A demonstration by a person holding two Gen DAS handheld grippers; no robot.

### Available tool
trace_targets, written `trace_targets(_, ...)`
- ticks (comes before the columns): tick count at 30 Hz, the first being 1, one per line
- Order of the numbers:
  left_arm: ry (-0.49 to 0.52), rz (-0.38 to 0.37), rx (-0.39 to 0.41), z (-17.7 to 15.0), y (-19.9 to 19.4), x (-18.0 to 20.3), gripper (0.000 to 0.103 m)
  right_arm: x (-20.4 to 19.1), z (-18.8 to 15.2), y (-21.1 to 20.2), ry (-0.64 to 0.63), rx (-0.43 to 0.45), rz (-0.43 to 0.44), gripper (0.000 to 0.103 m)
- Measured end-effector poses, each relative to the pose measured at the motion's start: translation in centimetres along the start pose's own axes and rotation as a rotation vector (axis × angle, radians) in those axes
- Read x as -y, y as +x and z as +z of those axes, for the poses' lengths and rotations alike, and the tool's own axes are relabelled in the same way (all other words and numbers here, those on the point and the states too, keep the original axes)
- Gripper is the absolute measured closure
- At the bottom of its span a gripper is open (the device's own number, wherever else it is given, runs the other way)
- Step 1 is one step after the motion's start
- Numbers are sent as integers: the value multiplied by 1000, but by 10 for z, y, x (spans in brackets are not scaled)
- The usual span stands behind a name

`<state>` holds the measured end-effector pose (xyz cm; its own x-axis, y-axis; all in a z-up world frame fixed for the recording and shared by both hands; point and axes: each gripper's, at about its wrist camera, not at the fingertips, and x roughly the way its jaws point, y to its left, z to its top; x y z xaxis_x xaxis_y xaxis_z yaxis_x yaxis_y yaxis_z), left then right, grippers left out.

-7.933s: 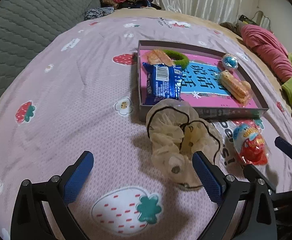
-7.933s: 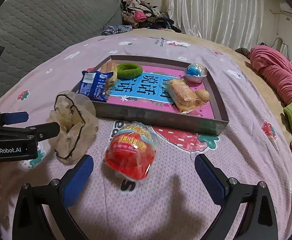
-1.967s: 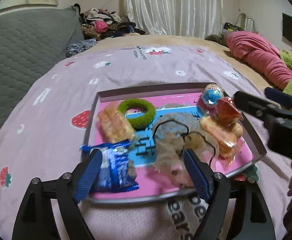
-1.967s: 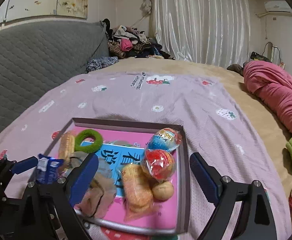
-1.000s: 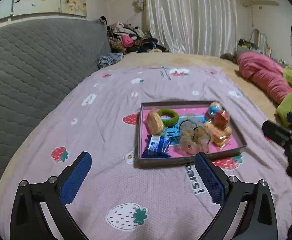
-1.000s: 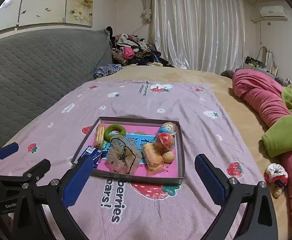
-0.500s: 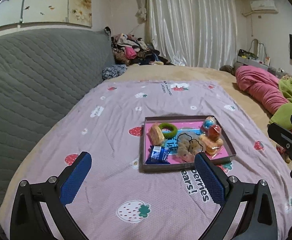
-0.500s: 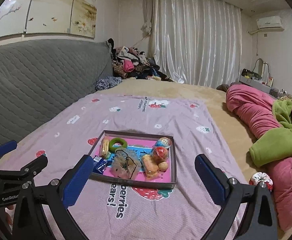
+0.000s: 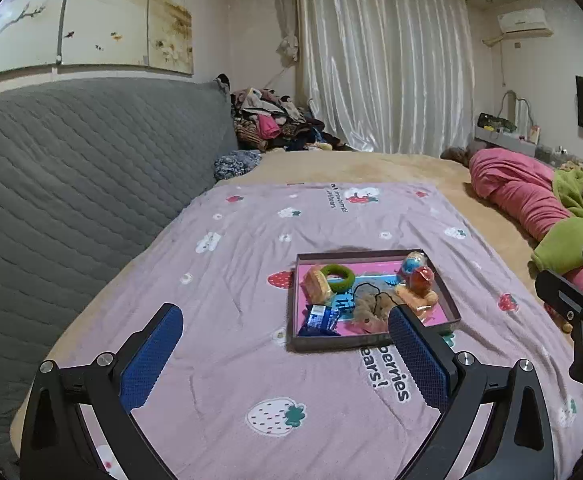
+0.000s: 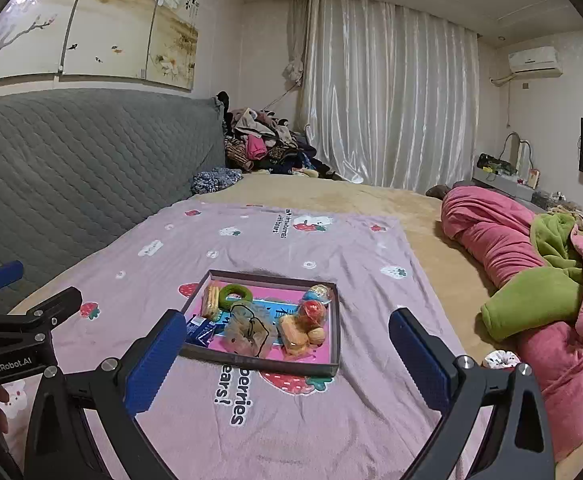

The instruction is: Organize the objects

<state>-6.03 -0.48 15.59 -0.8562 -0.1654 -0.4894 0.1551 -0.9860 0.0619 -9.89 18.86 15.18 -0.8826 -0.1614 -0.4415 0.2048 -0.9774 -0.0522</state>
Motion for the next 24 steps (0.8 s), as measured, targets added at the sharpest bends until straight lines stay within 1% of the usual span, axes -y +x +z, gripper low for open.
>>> trace_targets(3, 13, 7, 6, -2, -9, 2, 0, 1, 0, -8, -4, 3, 18, 1)
trace_targets(6, 27, 31, -5, -4, -14, 4, 0, 1, -1, -17, -9, 15, 10, 1)
trace_targets(14, 12, 20, -15, -16, -23, -2, 0, -3, -8, -26, -22, 14, 13, 1)
trace_targets(18, -2, 3, -19, -23, -23, -5, 0, -4, -13, -27, -27, -9, 23, 1)
trace_targets(21, 2, 16, -17, -31, -22, -6, 0, -3, -19, -27, -26, -9, 14, 1)
trace_targets(24, -2, 1, -53, -40, -16, -6, 0, -4, -26, -26, -25, -23, 16, 1)
